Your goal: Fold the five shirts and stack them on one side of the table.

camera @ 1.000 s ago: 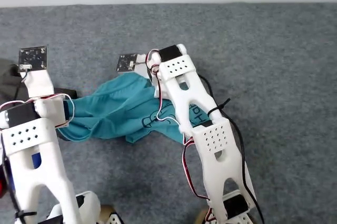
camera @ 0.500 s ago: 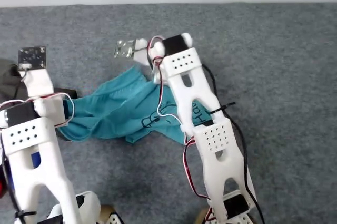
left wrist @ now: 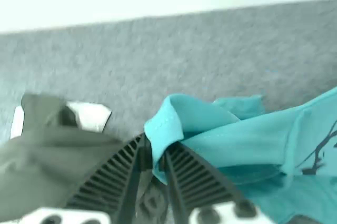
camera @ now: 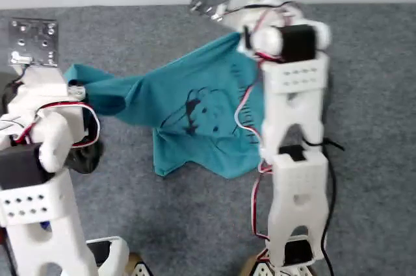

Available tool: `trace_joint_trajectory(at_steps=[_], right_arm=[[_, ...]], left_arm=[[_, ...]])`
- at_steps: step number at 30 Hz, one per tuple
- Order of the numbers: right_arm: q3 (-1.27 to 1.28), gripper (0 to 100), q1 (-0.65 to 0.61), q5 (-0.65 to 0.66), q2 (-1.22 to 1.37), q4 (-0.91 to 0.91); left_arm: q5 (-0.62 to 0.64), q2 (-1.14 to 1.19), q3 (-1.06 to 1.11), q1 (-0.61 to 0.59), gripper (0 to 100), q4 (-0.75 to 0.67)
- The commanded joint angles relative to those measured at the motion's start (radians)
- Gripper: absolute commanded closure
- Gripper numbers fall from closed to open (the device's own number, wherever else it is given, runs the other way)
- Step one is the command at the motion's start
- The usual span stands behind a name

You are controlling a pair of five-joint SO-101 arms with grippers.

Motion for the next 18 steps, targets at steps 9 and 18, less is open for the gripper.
trace_joint_trajectory(at_steps=[9,18], right_arm=[[0.315,98.8,0.163,0.008,-0.567,0.042],[0.565,98.8,0.206,0.009,-0.805,0.042]], left_arm=[[0.060,-0.020,-0.275,0.204,100,0.000],[-0.054,-0.018,-0.400,0.256,100,0.101]])
